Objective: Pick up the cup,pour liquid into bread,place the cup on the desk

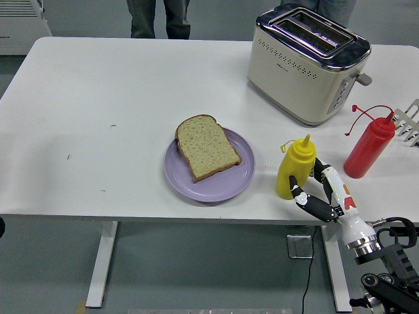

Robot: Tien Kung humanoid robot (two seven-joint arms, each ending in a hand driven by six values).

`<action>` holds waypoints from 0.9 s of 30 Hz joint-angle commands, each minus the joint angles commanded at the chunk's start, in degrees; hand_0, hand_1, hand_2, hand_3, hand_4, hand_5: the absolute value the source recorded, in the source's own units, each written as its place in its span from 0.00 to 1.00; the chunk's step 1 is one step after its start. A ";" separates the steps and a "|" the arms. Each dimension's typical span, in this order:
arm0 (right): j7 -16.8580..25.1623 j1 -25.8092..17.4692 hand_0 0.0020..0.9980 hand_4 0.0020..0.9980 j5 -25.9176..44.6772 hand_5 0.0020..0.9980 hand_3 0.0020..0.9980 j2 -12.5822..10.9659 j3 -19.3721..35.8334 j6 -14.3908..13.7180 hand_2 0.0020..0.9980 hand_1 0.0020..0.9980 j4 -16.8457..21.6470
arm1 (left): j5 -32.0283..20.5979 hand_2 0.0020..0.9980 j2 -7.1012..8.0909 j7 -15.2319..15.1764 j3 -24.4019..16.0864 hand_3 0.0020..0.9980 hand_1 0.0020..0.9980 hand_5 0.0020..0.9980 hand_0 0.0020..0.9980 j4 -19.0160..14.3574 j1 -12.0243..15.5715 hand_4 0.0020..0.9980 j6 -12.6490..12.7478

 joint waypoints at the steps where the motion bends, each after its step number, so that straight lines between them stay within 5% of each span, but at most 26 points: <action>1: 0.00 -0.02 0.72 0.61 -0.21 0.10 0.85 0.00 0.04 0.20 0.74 0.69 -0.02 | 0.00 0.86 0.00 0.00 0.01 0.82 0.82 1.00 0.83 0.00 0.00 0.66 0.00; 5: 0.00 -0.16 0.72 0.61 -1.17 0.10 0.85 0.03 0.08 0.76 0.74 0.69 -0.01 | 0.00 0.86 -0.01 0.00 0.00 0.82 0.82 1.00 0.83 0.01 0.00 0.66 0.01; 6: 0.00 -0.25 0.82 0.66 -1.39 0.12 0.95 -0.02 0.07 0.97 0.86 0.77 0.04 | -0.01 0.86 -0.01 -0.01 -0.01 0.82 0.82 1.00 0.83 0.01 0.02 0.66 0.01; 27: -0.32 -5.15 0.90 0.69 -4.11 0.11 1.00 -3.71 2.84 3.95 0.96 0.85 3.72 | -0.09 0.86 0.11 -0.05 0.47 0.82 0.82 1.00 0.83 -0.01 0.26 0.66 0.06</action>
